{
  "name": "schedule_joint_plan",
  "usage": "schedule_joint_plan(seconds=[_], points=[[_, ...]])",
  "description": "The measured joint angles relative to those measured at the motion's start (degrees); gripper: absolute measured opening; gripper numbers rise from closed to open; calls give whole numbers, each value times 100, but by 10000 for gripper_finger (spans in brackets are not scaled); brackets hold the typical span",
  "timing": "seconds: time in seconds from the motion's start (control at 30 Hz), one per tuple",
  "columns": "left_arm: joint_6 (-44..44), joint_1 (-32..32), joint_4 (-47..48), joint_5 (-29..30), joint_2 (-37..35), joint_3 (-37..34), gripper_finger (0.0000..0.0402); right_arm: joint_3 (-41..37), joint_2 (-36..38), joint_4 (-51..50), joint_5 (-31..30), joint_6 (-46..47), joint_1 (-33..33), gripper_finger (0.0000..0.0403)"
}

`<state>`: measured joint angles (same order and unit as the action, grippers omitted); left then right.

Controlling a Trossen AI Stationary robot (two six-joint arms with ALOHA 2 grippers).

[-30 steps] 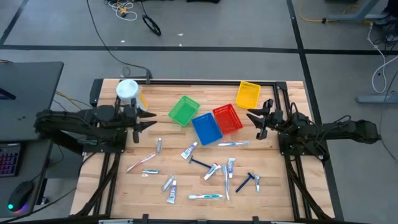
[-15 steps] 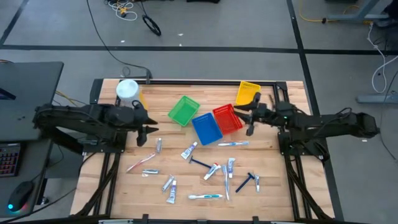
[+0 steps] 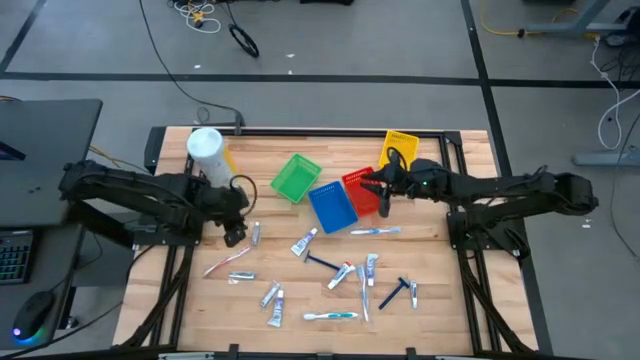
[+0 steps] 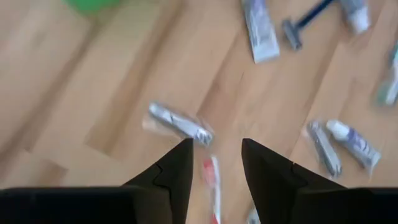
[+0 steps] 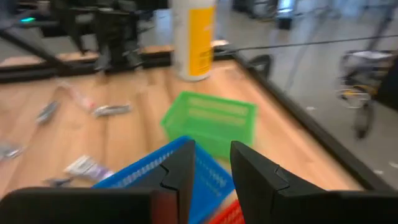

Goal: Pick & Place Travel size toiletries
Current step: Put the red toothbrush into the green bin

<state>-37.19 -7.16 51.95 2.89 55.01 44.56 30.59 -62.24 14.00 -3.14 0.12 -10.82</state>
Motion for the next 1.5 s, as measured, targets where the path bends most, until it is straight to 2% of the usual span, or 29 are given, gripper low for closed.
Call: schedule_joint_plan(seconds=[0.13, 0.37, 0.53, 0.6, 1.1, 1.3, 1.5], points=[[-255, -226, 98, -151, 417, -2, 171, 1, -207, 35, 505, -86, -63, 140], [-664, -608, 80, -476, 1007, -81, 199, 2, -337, 39, 326, -98, -164, 189], [-1075, -749, 3, -1028, 1177, -542, 200, 4, -337, 81, 176, -98, -165, 193], [-1190, -795, -354, -1149, 1175, -741, 200, 4, -335, 81, 176, -101, -165, 193], [-1412, -1252, -1550, -1121, 1136, -1814, 199, 4, -335, 213, 176, -99, -165, 193], [-1364, -1346, -1738, -1012, 1121, -2050, 160, 4, -335, 360, 176, -98, -165, 193], [-1298, -1346, -1684, -820, 1117, -2063, 61, 4, -332, 428, 176, -99, -165, 193]])
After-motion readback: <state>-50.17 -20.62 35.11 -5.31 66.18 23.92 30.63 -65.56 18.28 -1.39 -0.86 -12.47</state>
